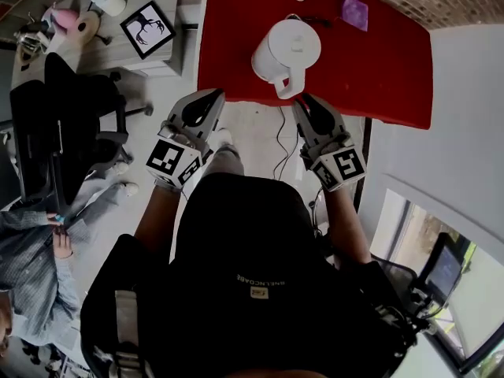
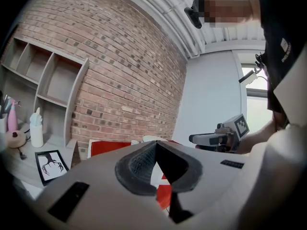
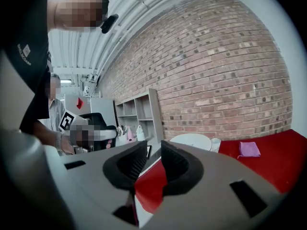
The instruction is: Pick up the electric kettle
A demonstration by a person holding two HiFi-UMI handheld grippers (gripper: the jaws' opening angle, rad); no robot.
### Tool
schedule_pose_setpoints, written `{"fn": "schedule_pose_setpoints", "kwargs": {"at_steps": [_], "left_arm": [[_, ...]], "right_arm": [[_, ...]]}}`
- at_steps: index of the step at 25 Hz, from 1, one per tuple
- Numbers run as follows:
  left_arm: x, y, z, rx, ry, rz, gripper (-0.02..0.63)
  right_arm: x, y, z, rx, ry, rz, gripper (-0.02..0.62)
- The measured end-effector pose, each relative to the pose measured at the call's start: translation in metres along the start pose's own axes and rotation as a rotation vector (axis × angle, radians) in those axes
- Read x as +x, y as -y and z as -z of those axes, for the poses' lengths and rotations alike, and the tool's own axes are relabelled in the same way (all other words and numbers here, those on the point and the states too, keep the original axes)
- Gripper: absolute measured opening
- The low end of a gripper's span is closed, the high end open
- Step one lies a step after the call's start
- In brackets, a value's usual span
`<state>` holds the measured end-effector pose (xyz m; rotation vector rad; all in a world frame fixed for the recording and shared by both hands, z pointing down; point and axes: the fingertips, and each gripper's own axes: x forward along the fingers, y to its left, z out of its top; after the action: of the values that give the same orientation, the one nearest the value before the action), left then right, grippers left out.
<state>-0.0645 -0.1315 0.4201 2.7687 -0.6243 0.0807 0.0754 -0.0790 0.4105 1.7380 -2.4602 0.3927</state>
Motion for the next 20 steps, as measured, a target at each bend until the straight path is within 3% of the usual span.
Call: {"fn": "schedule_pose_setpoints", "kwargs": {"at_steps": [6, 12, 20], "left_arm": [[-0.002, -0.018, -0.001, -0.014, -0.009, 0.006, 0.005], [-0.011, -0.026, -0.001, -0.005, -0.032, -0.013, 0.005], [-0.023, -0.027, 0.002, -0.002, -0.041, -0.037, 0.006]], "right_arm": [[0.007, 0.022, 0.01, 0.007, -0.059, 0.033, 0.132], [0.008, 0.044, 0.025, -0.074, -0.118, -0.01, 0.186], [0.015, 0.048, 0.056, -0.067, -0.181, -0.075, 0.218]]}}
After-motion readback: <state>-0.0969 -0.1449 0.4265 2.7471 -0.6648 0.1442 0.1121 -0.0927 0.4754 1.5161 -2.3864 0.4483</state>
